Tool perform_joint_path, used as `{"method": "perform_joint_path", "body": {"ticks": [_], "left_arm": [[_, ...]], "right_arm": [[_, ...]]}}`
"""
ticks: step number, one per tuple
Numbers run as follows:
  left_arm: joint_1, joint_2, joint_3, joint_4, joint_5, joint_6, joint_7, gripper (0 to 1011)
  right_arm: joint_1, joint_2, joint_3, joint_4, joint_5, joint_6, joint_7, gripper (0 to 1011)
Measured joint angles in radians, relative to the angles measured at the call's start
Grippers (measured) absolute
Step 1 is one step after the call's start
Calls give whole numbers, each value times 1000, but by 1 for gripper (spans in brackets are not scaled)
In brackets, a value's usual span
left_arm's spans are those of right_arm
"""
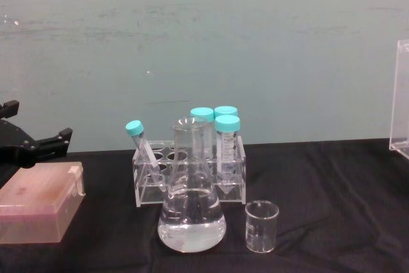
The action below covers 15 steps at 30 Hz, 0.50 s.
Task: Place the experimental apparatus aside using one hand.
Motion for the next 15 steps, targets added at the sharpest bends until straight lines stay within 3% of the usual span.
{"method": "perform_joint_path", "body": {"ticks": [15], "left_arm": [[0, 0, 0, 0, 0, 0, 0, 1000]], "right_arm": [[9, 1, -5, 20, 4, 3, -1, 612]]}}
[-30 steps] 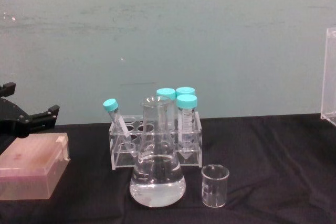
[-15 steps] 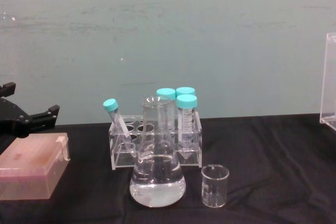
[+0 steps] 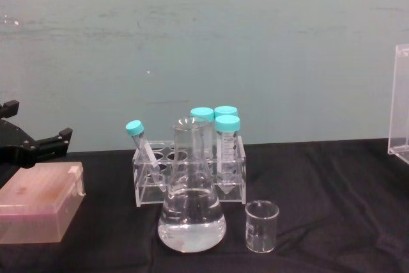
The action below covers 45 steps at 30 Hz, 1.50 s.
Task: Place the experimental apparatus aside using one hand.
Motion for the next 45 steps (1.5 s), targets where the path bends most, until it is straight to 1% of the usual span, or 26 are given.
{"method": "perform_joint_path", "body": {"ticks": [19, 34, 45], "left_arm": [[0, 0, 0, 0, 0, 0, 0, 1000], [0, 0, 0, 0, 0, 0, 0, 1000], [0, 0, 0, 0, 0, 0, 0, 1000]], "right_arm": [[-5, 1, 1, 2, 8, 4, -1, 613], [2, 5, 3, 23, 9, -1, -2, 612], [2, 7, 5, 22, 16, 0, 4, 613]]}}
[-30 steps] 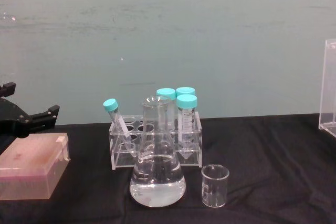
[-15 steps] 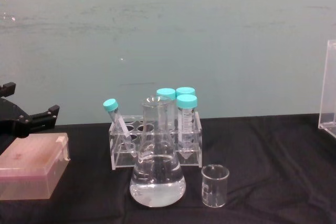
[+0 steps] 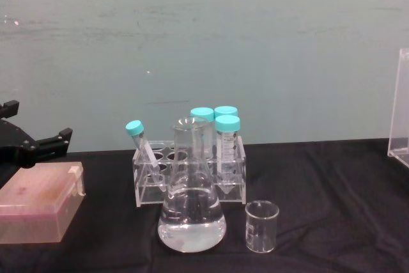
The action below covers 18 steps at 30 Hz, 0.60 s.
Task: Place the experimental apparatus aside using one hand.
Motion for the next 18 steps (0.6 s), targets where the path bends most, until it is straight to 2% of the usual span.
{"method": "perform_joint_path", "body": {"ticks": [18], "left_arm": [[0, 0, 0, 0, 0, 0, 0, 1000]], "right_arm": [[0, -1, 0, -2, 0, 0, 1, 613]]}}
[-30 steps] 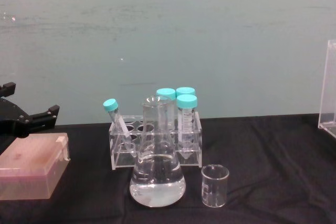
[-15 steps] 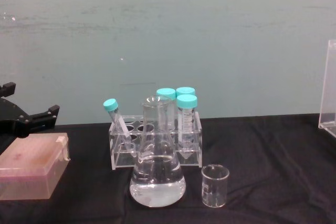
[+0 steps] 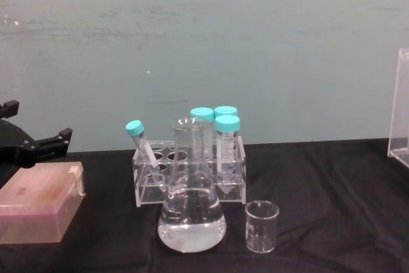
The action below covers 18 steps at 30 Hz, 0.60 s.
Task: Place the experimental apparatus aside using one hand.
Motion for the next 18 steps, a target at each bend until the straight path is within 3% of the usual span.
{"method": "perform_joint_path", "body": {"ticks": [18], "left_arm": [[0, 0, 0, 0, 0, 0, 0, 1000]], "right_arm": [[0, 0, 0, 0, -1, 0, 0, 613]]}}
